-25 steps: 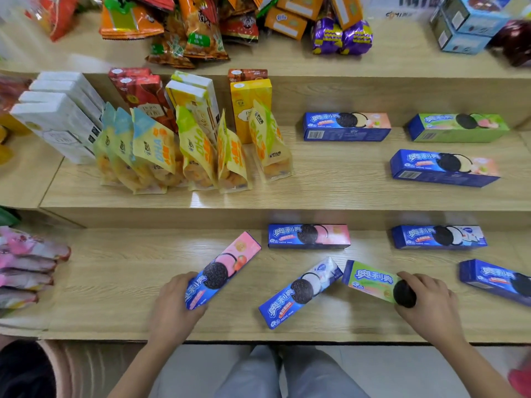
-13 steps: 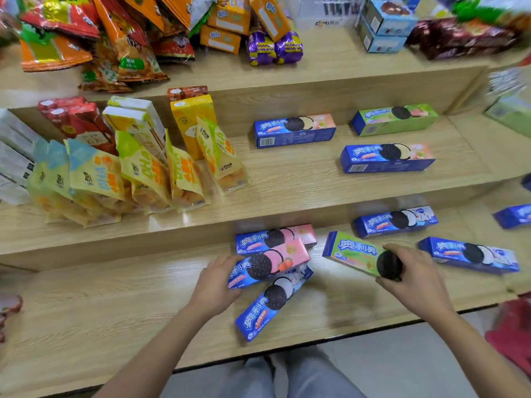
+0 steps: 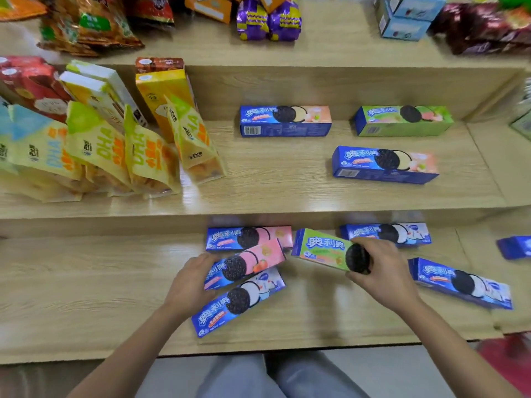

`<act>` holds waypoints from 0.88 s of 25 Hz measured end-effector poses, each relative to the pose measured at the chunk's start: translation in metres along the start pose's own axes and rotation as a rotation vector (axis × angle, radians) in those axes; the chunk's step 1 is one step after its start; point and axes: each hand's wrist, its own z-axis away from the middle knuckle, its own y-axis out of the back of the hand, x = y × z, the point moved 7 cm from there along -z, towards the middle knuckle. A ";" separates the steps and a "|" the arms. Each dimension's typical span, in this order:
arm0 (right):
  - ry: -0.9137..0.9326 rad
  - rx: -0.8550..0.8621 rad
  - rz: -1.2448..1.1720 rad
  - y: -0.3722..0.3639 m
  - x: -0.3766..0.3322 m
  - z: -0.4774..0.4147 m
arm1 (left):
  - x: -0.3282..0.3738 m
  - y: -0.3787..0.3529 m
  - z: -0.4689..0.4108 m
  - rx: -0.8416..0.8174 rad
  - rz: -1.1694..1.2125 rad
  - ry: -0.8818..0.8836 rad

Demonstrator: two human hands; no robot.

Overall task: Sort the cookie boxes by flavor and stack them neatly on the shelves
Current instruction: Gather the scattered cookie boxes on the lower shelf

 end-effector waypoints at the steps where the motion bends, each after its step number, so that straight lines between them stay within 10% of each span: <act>1: 0.010 -0.007 -0.004 -0.001 -0.002 -0.003 | 0.003 -0.005 0.002 -0.013 -0.007 -0.009; 22: 0.043 -0.028 0.007 -0.026 -0.034 -0.014 | 0.007 -0.024 -0.019 0.098 -0.142 -0.150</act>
